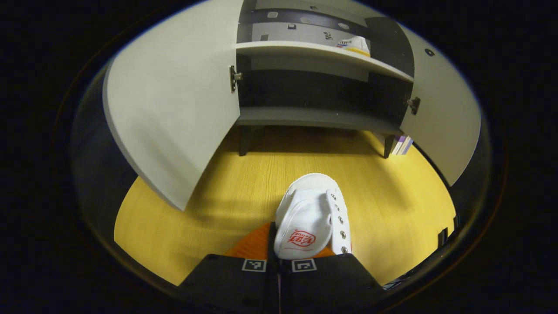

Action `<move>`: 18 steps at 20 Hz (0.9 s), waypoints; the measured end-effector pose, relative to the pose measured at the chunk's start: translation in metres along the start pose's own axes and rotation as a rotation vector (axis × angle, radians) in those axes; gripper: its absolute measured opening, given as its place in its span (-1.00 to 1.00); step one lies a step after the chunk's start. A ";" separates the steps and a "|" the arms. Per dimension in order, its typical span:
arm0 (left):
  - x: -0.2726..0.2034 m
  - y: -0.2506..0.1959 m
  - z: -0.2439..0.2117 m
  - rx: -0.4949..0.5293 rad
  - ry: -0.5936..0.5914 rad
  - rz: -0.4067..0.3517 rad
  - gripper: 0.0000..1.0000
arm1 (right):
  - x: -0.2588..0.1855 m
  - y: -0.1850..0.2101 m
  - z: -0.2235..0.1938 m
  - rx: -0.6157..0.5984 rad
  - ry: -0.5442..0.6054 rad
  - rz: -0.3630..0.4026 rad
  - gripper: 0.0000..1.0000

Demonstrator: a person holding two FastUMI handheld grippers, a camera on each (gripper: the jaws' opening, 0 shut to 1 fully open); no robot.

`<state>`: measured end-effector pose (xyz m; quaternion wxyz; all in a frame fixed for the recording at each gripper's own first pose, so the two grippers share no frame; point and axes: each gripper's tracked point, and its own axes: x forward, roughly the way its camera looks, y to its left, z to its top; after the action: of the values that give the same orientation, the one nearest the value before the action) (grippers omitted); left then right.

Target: Grab one shoe with the right hand and put it into the shoe cabinet, grab the other shoe with the left hand and put it into the shoe cabinet; then close the right door with the right hand and the left door with the left hand.

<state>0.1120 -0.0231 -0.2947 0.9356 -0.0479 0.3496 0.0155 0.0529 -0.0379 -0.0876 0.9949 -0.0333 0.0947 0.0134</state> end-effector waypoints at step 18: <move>-0.077 -0.033 0.313 -0.013 -0.355 -0.008 -0.87 | -0.012 -0.070 0.030 0.019 -0.055 -0.034 0.96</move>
<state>0.2596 -0.0242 -0.0066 0.9823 -0.0517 0.1784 0.0223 0.0493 -0.1057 -0.0510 0.9974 -0.0249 0.0670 -0.0037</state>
